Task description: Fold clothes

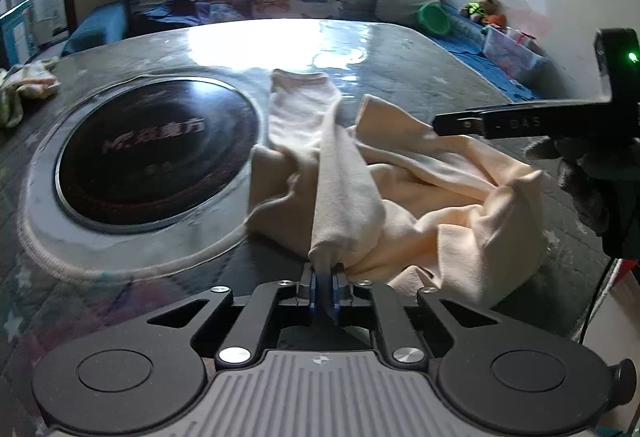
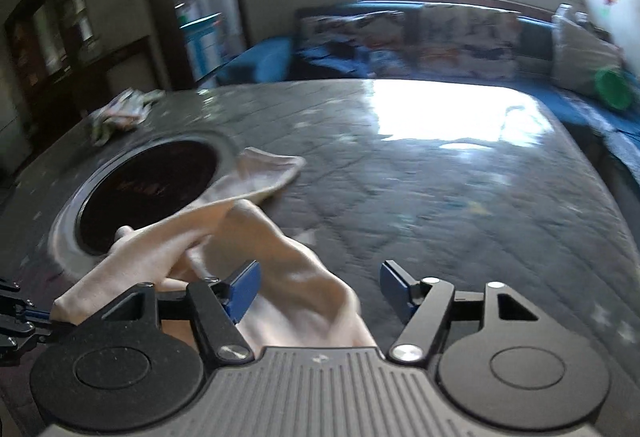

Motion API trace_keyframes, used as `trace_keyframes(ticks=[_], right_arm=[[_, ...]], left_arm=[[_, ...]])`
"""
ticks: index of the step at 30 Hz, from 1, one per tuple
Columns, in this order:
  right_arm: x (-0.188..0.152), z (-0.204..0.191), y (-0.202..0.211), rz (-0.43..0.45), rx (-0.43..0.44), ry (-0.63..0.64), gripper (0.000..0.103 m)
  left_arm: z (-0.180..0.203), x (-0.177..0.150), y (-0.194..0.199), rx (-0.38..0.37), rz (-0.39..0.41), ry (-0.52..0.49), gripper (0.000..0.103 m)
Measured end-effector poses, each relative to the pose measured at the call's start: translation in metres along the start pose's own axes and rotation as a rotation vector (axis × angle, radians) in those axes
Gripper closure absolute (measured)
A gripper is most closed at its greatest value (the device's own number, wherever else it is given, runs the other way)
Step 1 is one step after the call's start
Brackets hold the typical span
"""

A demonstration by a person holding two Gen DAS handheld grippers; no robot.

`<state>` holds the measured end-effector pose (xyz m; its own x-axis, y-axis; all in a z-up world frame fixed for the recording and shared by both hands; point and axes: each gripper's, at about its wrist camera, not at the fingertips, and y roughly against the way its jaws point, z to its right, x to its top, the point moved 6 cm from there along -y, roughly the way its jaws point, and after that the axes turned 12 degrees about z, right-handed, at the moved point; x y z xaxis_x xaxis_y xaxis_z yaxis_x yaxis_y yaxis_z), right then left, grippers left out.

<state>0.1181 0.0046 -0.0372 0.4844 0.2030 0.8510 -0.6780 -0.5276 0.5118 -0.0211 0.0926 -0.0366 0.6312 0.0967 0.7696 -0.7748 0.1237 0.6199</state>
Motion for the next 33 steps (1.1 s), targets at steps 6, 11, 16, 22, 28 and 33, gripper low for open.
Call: trace_keyframes(ticks=[6, 11, 16, 22, 28, 33], right_arm=[[0.009, -0.027, -0.031, -0.027, 0.07, 0.063, 0.043], [0.007, -0.034, -0.047, -0.052, 0.09, 0.089, 0.056], [0.003, -0.033, -0.048, -0.046, 0.086, 0.092, 0.088], [0.003, -0.024, -0.03, -0.001, 0.053, 0.093, 0.099], [0.01, -0.006, -0.004, 0.037, 0.001, 0.083, 0.099], [0.013, -0.01, -0.008, 0.022, 0.043, 0.077, 0.082]], left_arm=[[-0.005, 0.003, 0.012, 0.02, 0.046, -0.018, 0.06], [-0.014, 0.019, 0.014, 0.044, 0.088, -0.025, 0.052], [-0.01, 0.044, 0.006, 0.051, 0.143, -0.057, 0.051], [0.007, 0.074, -0.037, 0.047, 0.153, -0.086, 0.05], [0.014, 0.076, -0.085, 0.052, 0.081, -0.117, 0.051], [0.007, 0.068, -0.109, 0.04, 0.012, -0.079, 0.083]])
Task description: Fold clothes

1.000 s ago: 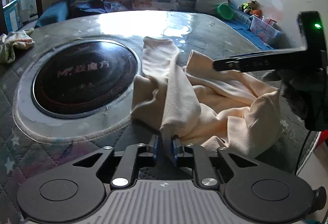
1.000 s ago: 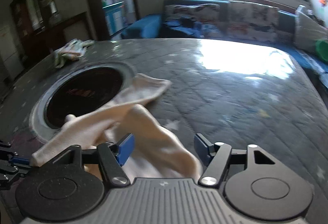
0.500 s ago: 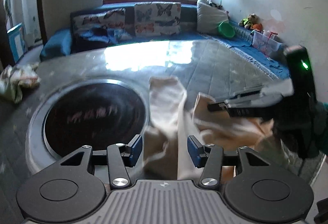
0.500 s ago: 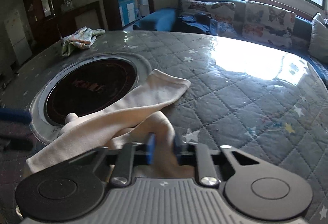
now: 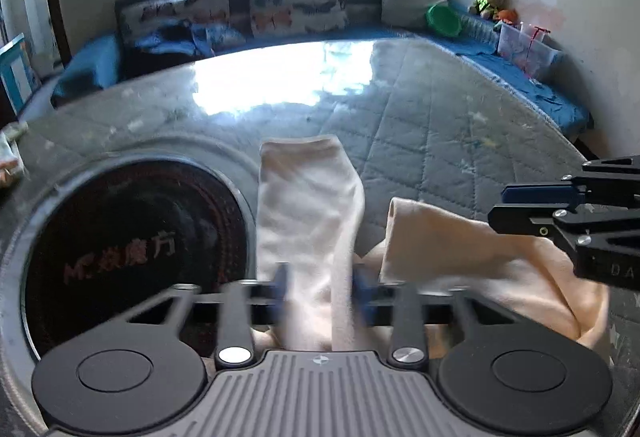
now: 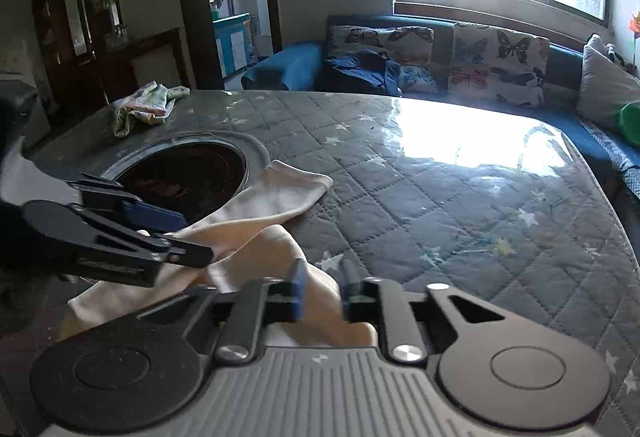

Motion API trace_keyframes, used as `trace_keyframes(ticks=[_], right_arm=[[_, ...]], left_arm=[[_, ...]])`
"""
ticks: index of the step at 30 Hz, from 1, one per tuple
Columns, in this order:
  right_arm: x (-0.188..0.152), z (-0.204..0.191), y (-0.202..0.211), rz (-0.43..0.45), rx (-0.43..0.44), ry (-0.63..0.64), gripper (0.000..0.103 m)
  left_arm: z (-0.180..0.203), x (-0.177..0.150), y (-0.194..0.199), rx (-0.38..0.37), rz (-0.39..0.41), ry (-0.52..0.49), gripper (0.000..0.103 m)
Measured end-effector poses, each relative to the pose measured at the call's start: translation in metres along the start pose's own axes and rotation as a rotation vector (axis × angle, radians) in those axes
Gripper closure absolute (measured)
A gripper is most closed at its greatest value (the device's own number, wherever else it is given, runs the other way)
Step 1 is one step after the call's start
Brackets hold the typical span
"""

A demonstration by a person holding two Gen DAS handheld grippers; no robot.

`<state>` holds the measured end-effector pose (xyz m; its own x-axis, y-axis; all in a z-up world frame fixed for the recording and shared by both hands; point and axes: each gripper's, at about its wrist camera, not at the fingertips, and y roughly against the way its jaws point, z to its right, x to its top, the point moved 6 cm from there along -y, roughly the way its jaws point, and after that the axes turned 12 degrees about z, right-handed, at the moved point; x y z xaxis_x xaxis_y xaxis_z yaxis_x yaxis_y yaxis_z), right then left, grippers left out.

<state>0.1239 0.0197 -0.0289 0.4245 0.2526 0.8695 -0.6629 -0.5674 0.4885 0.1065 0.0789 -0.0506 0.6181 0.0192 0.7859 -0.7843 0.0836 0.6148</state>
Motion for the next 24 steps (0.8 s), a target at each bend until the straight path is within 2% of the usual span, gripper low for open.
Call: trace_keyframes(ticks=[2, 3, 7, 9, 11, 12, 14, 16, 24], right_arm=[[0.001, -0.002, -0.007, -0.015, 0.014, 0.004, 0.081], [0.001, -0.004, -0.011, -0.021, 0.02, 0.005, 0.077], [0.002, -0.01, -0.031, -0.047, 0.053, 0.008, 0.075], [0.001, -0.014, -0.042, -0.063, 0.065, 0.019, 0.068], [0.0, -0.017, -0.05, -0.075, 0.077, 0.026, 0.068], [-0.001, -0.018, -0.052, -0.081, 0.085, 0.025, 0.069], [-0.003, -0.021, -0.056, -0.092, 0.098, 0.028, 0.078], [-0.005, -0.025, -0.054, -0.093, 0.108, 0.044, 0.095], [-0.002, -0.017, -0.012, 0.011, 0.032, 0.08, 0.099]], left_arm=[[-0.001, -0.001, 0.003, -0.004, 0.01, 0.006, 0.094], [-0.001, -0.001, 0.007, 0.0, 0.021, 0.0, 0.095], [-0.007, 0.003, 0.026, 0.021, 0.072, 0.007, 0.099], [-0.015, 0.002, 0.037, 0.041, 0.091, 0.029, 0.099], [-0.025, 0.0, 0.05, 0.065, 0.107, 0.054, 0.1], [-0.03, -0.001, 0.055, 0.077, 0.114, 0.066, 0.1], [-0.041, -0.005, 0.069, 0.1, 0.127, 0.091, 0.1], [-0.051, -0.01, 0.083, 0.125, 0.138, 0.115, 0.1], [-0.082, -0.041, 0.132, 0.212, 0.138, 0.193, 0.1]])
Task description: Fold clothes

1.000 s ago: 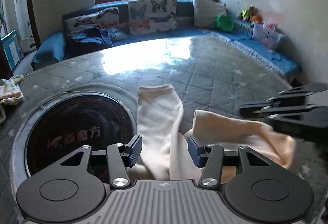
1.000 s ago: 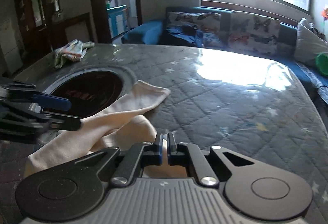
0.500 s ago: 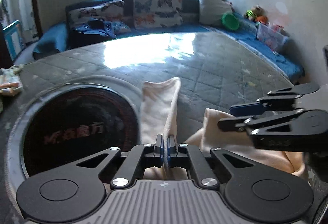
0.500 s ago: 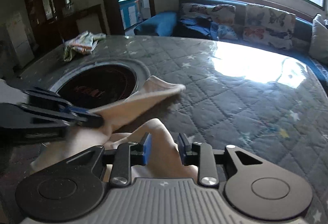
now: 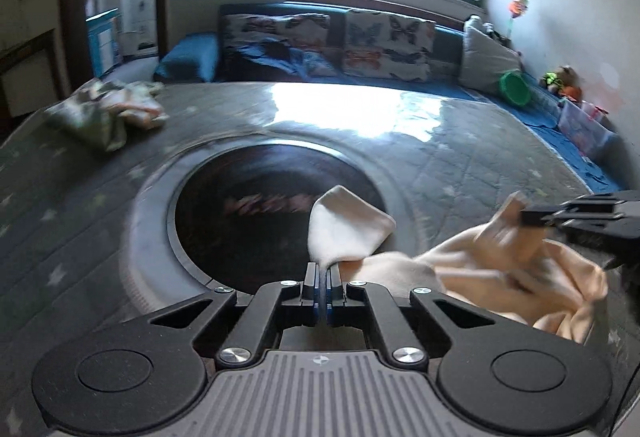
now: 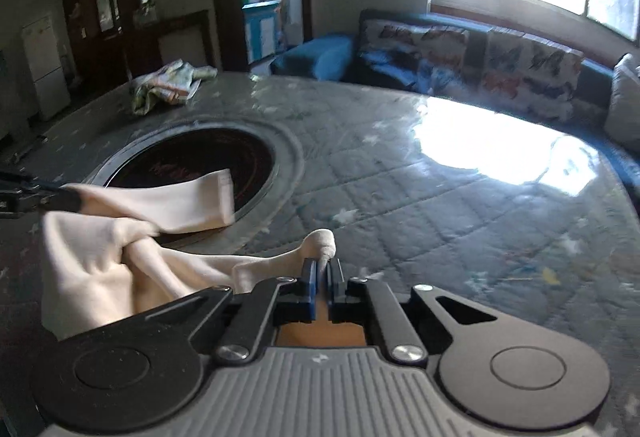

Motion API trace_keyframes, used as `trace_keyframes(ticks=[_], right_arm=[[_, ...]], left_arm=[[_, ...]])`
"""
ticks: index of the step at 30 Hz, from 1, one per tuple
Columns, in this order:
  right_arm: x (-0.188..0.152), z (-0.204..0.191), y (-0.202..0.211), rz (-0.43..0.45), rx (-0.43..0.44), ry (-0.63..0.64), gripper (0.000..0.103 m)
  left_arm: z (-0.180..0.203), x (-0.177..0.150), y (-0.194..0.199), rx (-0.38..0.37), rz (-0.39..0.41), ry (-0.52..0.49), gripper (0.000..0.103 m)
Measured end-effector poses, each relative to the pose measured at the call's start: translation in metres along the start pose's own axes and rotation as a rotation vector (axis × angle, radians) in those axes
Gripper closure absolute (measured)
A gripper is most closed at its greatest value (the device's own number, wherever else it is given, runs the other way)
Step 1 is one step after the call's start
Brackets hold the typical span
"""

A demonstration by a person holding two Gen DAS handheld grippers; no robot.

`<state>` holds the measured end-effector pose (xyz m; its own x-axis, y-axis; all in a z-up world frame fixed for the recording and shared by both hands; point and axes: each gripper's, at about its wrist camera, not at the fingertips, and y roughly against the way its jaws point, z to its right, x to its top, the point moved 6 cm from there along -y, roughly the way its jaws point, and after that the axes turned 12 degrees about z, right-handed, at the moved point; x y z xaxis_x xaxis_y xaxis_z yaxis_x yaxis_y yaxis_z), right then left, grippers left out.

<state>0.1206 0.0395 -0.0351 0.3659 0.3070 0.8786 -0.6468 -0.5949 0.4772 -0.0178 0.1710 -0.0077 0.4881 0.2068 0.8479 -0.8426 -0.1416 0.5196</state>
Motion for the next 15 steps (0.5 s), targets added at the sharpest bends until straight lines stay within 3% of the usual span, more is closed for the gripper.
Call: trace_keyframes(ticks=[9, 15], right_arm=[[-0.008, 0.052, 0.08, 0.093, -0.247, -0.019, 0.099], [-0.032, 0.079, 0.147, 0.11, -0.428, -0.053, 0.099]], left_arm=[[-0.029, -0.029, 0.038, 0.062, -0.048, 0.027, 0.1], [-0.027, -0.054, 0.064, 0.04, -0.108, -0.028, 0.1]])
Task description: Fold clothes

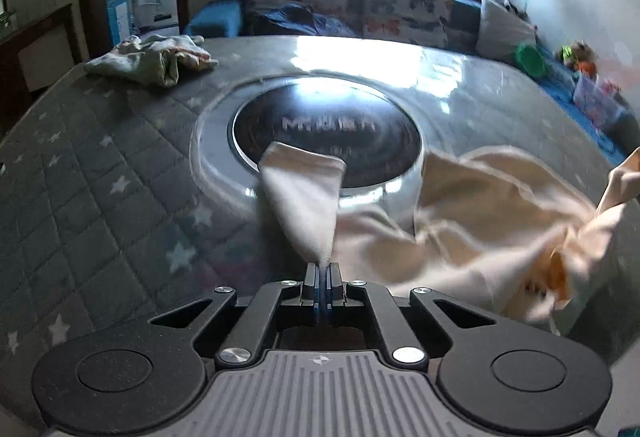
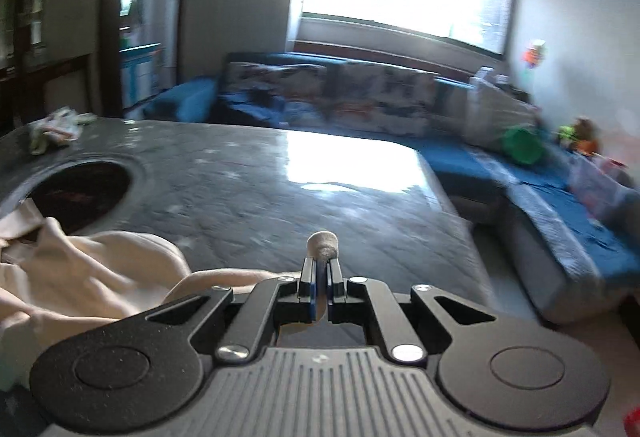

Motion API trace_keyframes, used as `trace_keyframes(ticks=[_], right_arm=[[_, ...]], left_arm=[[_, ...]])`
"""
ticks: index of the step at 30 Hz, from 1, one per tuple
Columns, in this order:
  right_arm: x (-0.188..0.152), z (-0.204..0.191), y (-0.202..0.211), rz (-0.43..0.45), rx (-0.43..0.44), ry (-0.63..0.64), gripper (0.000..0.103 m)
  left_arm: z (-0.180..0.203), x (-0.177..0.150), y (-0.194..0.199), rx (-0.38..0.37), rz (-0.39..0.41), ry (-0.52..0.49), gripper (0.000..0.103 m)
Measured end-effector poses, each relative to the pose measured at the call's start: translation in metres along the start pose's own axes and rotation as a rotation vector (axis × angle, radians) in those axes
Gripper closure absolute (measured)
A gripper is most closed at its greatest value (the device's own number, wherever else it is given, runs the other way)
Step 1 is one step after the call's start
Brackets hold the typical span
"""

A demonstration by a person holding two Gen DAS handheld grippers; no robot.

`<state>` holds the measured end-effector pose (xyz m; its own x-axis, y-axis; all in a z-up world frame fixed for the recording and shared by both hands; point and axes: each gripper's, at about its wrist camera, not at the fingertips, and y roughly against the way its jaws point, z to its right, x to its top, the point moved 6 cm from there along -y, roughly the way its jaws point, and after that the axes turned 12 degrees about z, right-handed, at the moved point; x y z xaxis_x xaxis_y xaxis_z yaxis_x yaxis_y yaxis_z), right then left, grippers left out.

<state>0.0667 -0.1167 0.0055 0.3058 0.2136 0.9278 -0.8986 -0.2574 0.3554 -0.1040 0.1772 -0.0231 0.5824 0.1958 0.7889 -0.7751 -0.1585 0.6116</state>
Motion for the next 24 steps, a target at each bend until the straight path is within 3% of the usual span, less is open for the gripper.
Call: trace_keyframes(ticks=[5, 10, 12, 14, 18, 24], right_arm=[[-0.032, 0.036, 0.035, -0.075, -0.141, -0.046, 0.099], [-0.062, 0.057, 0.05, -0.174, -0.203, -0.108, 0.092], [-0.06, 0.062, 0.054, -0.165, -0.211, -0.123, 0.088], [-0.051, 0.063, 0.059, -0.134, -0.229, -0.11, 0.084], [-0.028, 0.057, 0.051, -0.072, -0.163, -0.141, 0.077], [-0.02, 0.013, 0.013, -0.092, 0.088, -0.204, 0.071]], left_arm=[[-0.003, -0.02, 0.012, -0.019, -0.046, -0.013, 0.099], [-0.005, -0.025, 0.016, -0.026, -0.078, -0.05, 0.095], [-0.006, -0.02, 0.02, -0.029, -0.064, -0.061, 0.09], [-0.007, -0.011, 0.025, -0.023, -0.03, -0.072, 0.079], [-0.002, 0.01, 0.027, -0.031, 0.036, -0.081, 0.065], [0.029, 0.035, -0.005, -0.101, 0.075, -0.054, 0.057]])
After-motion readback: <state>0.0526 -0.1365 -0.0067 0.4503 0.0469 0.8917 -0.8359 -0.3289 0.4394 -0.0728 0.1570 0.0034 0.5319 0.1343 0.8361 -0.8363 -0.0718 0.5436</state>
